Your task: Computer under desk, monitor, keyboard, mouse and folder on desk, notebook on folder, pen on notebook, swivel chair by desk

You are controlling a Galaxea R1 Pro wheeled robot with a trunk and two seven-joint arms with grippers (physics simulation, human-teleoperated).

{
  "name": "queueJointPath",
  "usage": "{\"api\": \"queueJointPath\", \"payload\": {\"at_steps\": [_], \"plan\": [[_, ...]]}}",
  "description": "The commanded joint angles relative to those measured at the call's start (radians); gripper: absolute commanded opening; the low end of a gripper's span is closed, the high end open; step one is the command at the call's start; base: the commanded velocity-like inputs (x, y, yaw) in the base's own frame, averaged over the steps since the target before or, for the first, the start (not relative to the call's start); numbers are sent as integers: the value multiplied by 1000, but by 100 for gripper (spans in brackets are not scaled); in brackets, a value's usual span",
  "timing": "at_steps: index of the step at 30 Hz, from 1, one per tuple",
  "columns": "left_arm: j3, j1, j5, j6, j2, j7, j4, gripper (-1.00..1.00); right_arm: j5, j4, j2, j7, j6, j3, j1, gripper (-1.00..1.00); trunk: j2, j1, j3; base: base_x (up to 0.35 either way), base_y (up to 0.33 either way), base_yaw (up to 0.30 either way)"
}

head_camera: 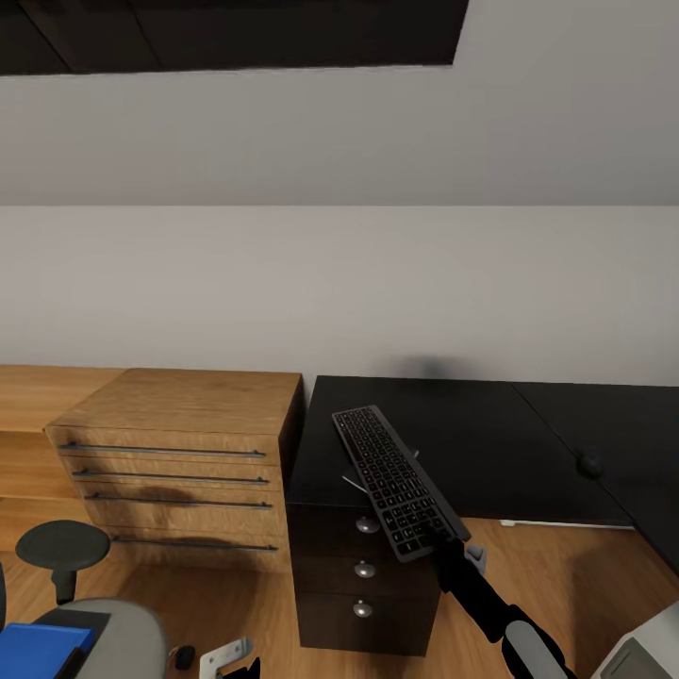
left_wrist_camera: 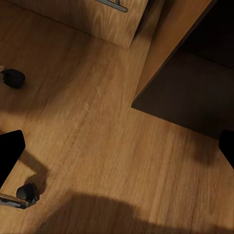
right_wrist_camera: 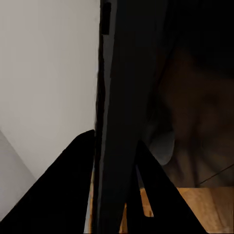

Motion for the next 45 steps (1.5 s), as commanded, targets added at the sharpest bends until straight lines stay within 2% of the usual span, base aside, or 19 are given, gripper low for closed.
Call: {"api": "queueJointPath", "payload": {"at_steps": [1,12,45], "plan": [[1,0,7,-3,-1,1,0,100,-6,1,-1,-2,5,2,0,-100,0,0,-1,0,0,0],[1,0,7,-3,-1,1,0,100,-6,0,-1,-2,4,3,0,-100,0,0,-1,0,0,0],[1,0,6,-2,-1,1,2,100,-5,-10,-18,-6,7,0,0,-100,231,-127,102,0,0,0]]}}
